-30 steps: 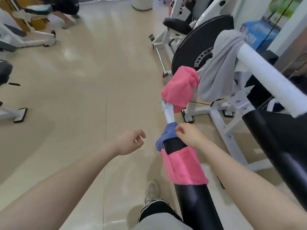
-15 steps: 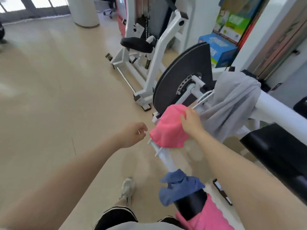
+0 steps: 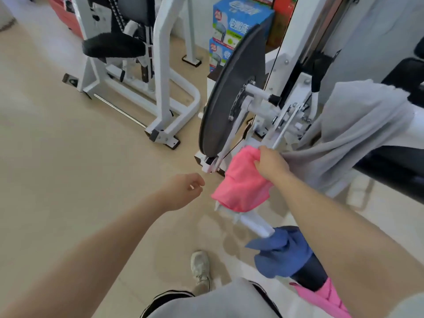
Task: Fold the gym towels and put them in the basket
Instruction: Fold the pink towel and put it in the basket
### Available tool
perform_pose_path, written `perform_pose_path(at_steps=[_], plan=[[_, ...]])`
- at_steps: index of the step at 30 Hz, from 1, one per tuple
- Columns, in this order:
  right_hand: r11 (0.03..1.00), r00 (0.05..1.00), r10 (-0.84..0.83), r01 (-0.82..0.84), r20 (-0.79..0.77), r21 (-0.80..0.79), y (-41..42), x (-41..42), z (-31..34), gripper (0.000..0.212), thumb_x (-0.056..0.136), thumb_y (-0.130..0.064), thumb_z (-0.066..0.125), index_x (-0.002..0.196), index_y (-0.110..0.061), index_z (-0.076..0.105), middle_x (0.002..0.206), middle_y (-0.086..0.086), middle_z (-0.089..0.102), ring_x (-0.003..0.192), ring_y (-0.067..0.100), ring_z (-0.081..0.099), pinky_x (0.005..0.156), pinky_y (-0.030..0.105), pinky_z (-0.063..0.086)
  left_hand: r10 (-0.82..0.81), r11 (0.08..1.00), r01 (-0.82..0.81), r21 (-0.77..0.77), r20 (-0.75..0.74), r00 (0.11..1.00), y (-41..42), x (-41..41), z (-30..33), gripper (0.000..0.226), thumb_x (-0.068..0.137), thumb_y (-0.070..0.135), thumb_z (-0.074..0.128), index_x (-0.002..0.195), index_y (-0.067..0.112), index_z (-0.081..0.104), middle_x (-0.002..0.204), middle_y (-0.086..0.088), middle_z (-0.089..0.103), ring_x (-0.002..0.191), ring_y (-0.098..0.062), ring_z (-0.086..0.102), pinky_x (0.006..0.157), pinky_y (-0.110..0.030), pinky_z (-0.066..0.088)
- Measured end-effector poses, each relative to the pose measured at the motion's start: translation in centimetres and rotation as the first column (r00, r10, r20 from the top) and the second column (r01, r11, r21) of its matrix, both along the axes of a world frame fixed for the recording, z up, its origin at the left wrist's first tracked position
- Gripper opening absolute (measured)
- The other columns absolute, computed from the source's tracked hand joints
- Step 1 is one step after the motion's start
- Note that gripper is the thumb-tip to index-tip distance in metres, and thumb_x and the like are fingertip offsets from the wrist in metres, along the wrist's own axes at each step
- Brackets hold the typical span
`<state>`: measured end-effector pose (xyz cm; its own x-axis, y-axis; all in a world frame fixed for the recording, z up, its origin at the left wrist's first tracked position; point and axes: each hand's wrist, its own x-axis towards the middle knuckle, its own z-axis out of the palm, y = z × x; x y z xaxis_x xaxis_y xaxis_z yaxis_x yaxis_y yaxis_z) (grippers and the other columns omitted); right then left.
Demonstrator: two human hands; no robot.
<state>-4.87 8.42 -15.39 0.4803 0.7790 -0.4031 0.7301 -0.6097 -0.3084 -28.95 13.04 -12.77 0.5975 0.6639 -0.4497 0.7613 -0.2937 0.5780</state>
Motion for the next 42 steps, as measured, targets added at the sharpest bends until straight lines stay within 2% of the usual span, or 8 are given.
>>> perform_pose_path(at_steps=[5, 8, 11, 16, 23, 30, 37, 42], plan=[[0.990, 0.977, -0.038, 0.066, -0.209, 0.127, -2.1, -0.8, 1.3, 0.036, 0.084, -0.008, 0.050, 0.058, -0.021, 0.029, 0.066, 0.006, 0.049, 0.067, 0.023, 0.046, 0.056, 0.024, 0.032, -0.140, 0.990, 0.143, -0.014, 0.125, 0.982, 0.9, 2.8, 0.8, 0.021, 0.093, 0.010, 0.045, 0.111, 0.010, 0.058, 0.096, 0.002, 0.055, 0.080, -0.013, 0.052, 0.060, -0.005, 0.035], [0.957, 0.894, -0.038, 0.161, -0.445, 0.242, -5.7, -1.8, 3.6, 0.028, 0.078, 0.001, 0.046, 0.060, -0.012, 0.031, 0.059, -0.003, 0.026, 0.056, 0.013, 0.027, 0.054, 0.026, 0.021, -0.213, 0.977, 0.212, 0.035, 0.261, 0.941, -0.1, 5.3, 1.9, 0.021, 0.092, 0.008, 0.047, 0.109, 0.014, 0.058, 0.096, 0.001, 0.058, 0.082, -0.017, 0.055, 0.076, -0.020, 0.044], [0.919, 0.810, 0.004, 0.228, -0.586, 0.322, -10.1, -2.0, 6.7, 0.010, 0.074, 0.004, 0.044, 0.067, 0.000, 0.050, 0.053, -0.011, 0.035, 0.053, 0.008, 0.033, 0.052, 0.020, 0.028, -0.267, 0.963, 0.224, 0.151, 0.413, 0.871, -2.6, 7.8, 4.1, 0.030, 0.090, 0.005, 0.048, 0.118, 0.013, 0.054, 0.104, 0.007, 0.056, 0.087, -0.011, 0.053, 0.072, -0.005, 0.039], [0.847, 0.804, 0.074, 0.262, -0.590, 0.462, -18.5, -0.7, 11.7, 0.045, 0.076, 0.018, 0.045, 0.072, -0.022, 0.066, 0.052, -0.014, 0.048, 0.050, -0.002, 0.039, 0.051, 0.012, 0.034, -0.500, 0.866, 0.391, 0.312, 0.562, 0.659, -9.1, 11.3, 9.0, 0.042, 0.084, 0.029, 0.053, 0.124, 0.017, 0.050, 0.113, 0.016, 0.044, 0.092, 0.005, 0.049, 0.084, 0.001, 0.034], [0.632, 0.842, 0.010, 0.413, -0.539, 0.656, -34.7, 0.9, 14.7, 0.032, 0.075, 0.012, 0.060, 0.077, -0.017, 0.073, 0.060, -0.008, 0.051, 0.052, 0.001, 0.044, 0.050, 0.013, 0.037, -0.700, 0.693, 0.661, 0.289, 0.492, 0.518, -23.4, 16.0, 11.5, 0.031, 0.077, 0.047, 0.059, 0.096, 0.023, 0.064, 0.078, 0.010, 0.062, 0.072, -0.001, 0.053, 0.065, -0.010, 0.037], [0.309, 0.819, -0.344, 0.561, -0.459, 0.768, -53.6, 2.9, 15.8, 0.039, 0.080, 0.015, 0.049, 0.077, -0.022, 0.062, 0.050, -0.017, 0.057, 0.044, -0.002, 0.046, 0.048, 0.009, 0.038, -0.683, 0.439, 0.889, -0.131, 0.594, 0.425, -39.4, 21.9, 12.9, 0.022, 0.083, 0.015, 0.063, 0.067, 0.030, 0.061, 0.060, 0.021, 0.057, 0.058, 0.007, 0.050, 0.056, -0.007, 0.039], [-0.111, 0.435, -0.731, 0.684, -0.526, 0.721, -70.3, 6.1, 15.8, 0.036, 0.077, 0.014, 0.045, 0.075, -0.019, 0.060, 0.065, -0.001, 0.057, 0.045, -0.002, 0.053, 0.051, 0.015, 0.045, -0.681, 0.278, 0.866, -0.417, 0.550, 0.484, -54.9, 29.0, 10.6, 0.014, 0.090, 0.010, 0.053, 0.076, 0.012, 0.055, 0.058, 0.013, 0.061, 0.053, 0.003, 0.053, 0.053, -0.009, 0.042], [0.117, 0.307, -0.895, 0.861, -0.323, 0.496, -80.0, 9.4, 13.0, 0.020, 0.075, 0.006, 0.051, 0.078, -0.013, 0.059, 0.065, 0.001, 0.058, 0.057, 0.015, 0.055, 0.060, 0.025, 0.042, -0.690, 0.437, 0.865, -0.244, 0.526, 0.497, -63.8, 36.6, 8.8, 0.017, 0.090, 0.015, 0.057, 0.077, 0.019, 0.047, 0.072, 0.000, 0.056, 0.063, -0.012, 0.053, 0.060, -0.027, 0.043]])
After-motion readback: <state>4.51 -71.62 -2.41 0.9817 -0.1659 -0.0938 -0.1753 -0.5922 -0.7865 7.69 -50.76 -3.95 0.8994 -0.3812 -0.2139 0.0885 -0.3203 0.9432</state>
